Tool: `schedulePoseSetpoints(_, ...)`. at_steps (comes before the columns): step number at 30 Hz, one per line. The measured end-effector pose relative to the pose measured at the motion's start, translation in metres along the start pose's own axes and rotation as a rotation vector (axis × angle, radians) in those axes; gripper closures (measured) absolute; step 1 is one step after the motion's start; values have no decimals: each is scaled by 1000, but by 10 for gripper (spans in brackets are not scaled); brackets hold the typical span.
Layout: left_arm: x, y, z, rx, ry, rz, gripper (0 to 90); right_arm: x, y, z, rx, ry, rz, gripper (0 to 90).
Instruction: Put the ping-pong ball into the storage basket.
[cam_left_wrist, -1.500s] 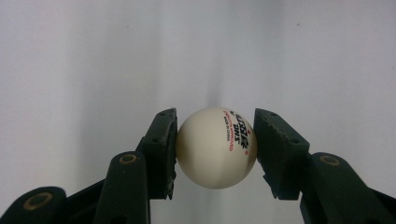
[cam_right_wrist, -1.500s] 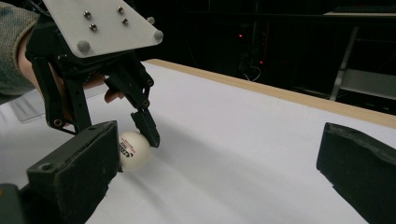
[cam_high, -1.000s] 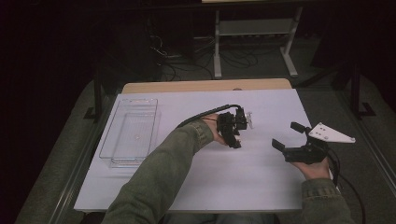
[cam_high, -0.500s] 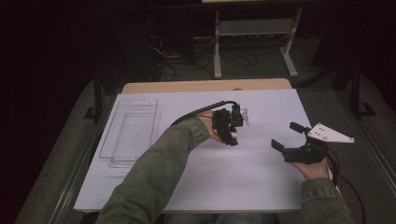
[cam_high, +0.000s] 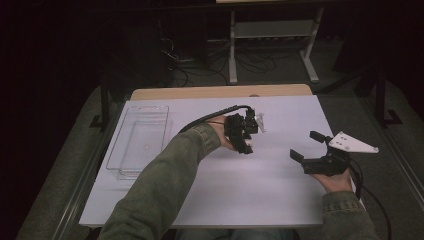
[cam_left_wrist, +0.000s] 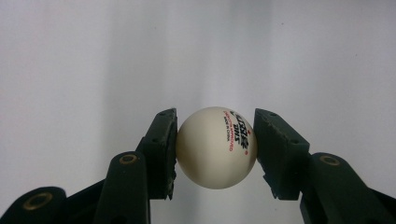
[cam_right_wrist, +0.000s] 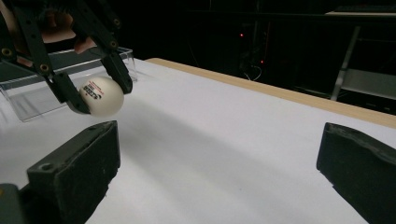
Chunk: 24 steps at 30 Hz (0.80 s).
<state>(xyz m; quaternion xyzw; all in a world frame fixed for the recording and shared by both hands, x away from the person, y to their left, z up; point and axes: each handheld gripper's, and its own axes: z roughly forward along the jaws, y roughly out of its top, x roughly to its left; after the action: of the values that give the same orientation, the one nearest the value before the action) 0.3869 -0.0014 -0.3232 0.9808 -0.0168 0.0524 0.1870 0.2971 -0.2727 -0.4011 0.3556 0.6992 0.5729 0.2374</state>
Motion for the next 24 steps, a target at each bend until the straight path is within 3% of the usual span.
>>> schedulePoseSetpoints(24, 1, -17, -33, 7, 49, -9, 515, 0, 0, -1, 1, -2, -1, 0)
